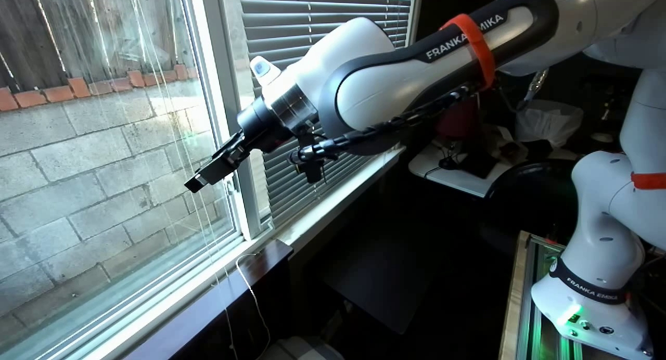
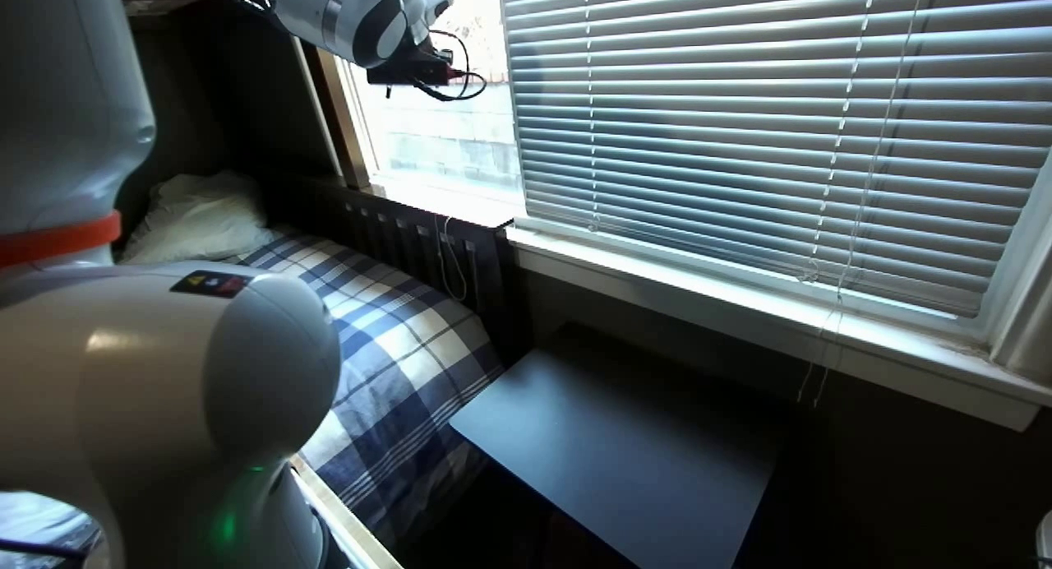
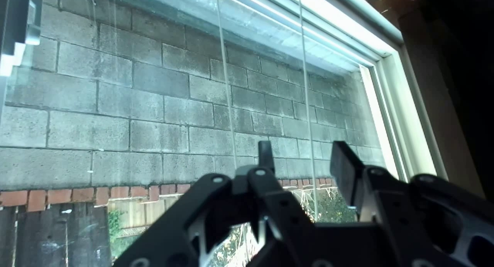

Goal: Pull the two white string on the left downwards

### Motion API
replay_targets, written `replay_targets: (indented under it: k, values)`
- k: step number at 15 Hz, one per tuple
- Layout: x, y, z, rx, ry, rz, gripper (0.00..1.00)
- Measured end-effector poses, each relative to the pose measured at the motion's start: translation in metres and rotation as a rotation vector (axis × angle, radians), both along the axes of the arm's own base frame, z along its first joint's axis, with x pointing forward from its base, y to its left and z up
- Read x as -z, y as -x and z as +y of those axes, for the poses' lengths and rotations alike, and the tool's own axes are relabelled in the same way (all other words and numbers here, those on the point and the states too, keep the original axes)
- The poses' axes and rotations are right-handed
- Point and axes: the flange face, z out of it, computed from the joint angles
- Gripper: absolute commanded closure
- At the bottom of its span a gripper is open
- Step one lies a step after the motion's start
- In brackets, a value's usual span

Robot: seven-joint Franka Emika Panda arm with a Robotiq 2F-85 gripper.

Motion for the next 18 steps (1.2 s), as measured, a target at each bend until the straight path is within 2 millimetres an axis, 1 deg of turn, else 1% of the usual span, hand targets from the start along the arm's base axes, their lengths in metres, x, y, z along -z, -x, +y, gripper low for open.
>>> replay_targets:
  k: [1, 2, 4, 7, 9, 11, 12, 13, 14, 15, 16, 17, 18]
  values:
    - [0.001, -0.001, 0.001, 0.000, 0.000, 0.000, 0.64]
    - [0.001, -0.001, 0.001, 0.000, 0.000, 0.001, 0.61]
    - [0.002, -0.002, 0.002, -0.001, -0.002, 0.002, 0.44]
    - [0.001, -0.002, 0.006, 0.000, -0.017, 0.008, 0.39]
    - [0.002, -0.001, 0.009, -0.002, -0.020, 0.011, 0.44]
    - [0.004, -0.002, 0.009, -0.001, -0.019, 0.012, 0.40]
    - [0.006, -0.003, 0.008, 0.002, -0.017, 0.014, 0.32]
    - [0.007, -0.005, 0.007, 0.005, -0.014, 0.015, 0.28]
    - [0.009, -0.007, 0.005, 0.010, -0.012, 0.017, 0.27]
    - [0.010, -0.009, 0.003, 0.016, -0.011, 0.018, 0.19]
    - [0.011, -0.010, 0.001, 0.023, -0.011, 0.020, 0.04]
    - [0.011, -0.012, -0.001, 0.028, -0.011, 0.022, 0.00]
    - [0.011, -0.013, -0.002, 0.031, -0.012, 0.023, 0.00]
